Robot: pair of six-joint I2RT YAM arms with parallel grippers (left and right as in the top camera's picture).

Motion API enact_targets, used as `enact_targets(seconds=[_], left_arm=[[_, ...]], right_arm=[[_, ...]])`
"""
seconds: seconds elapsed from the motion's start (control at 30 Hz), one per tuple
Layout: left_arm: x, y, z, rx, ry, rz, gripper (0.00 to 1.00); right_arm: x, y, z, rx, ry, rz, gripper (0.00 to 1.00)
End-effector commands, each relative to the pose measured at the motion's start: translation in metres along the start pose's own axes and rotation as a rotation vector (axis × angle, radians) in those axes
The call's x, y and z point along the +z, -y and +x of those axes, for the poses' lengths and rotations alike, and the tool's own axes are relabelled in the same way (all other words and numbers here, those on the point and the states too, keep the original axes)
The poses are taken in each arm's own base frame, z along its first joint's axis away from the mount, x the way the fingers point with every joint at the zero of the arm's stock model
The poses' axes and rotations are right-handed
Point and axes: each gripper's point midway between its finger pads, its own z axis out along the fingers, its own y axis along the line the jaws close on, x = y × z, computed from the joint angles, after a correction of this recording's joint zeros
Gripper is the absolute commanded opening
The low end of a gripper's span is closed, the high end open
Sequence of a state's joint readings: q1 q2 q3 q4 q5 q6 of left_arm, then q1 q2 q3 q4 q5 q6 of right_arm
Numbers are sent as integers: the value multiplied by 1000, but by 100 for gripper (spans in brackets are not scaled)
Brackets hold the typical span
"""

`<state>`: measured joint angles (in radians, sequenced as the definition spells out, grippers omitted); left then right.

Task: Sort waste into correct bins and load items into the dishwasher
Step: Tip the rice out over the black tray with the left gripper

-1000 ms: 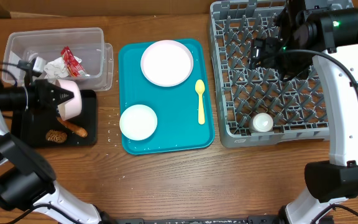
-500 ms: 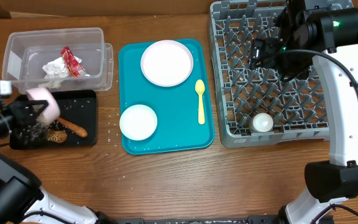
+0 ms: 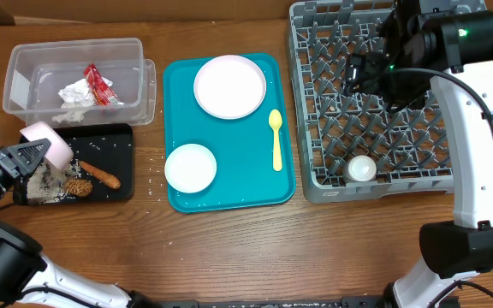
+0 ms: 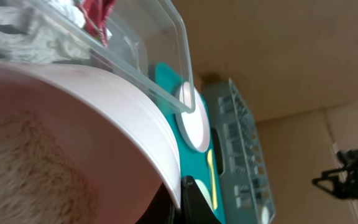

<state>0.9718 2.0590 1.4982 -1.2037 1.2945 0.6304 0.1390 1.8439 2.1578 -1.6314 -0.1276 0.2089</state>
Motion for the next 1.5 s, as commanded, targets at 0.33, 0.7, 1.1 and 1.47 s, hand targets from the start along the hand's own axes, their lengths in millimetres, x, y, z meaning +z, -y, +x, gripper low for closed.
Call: enact_targets(seconds=[0.33,0.7,1.1,1.47], left_arm=[[-11,-33,-13,-242,191,224,4],[-14,-20,-16,-309,192,238,4],[-18,97,-14,92,78,151,4],[86,194,63,492,-342,183,4]], right_arm=[[-4,-5,-3,-8,20,-17,96],[-4,-5,-2,-8,15,-15,96],[-4,-5,-3,-8,20,-16,96],[-4,-5,-3,-8,20,-16,96]])
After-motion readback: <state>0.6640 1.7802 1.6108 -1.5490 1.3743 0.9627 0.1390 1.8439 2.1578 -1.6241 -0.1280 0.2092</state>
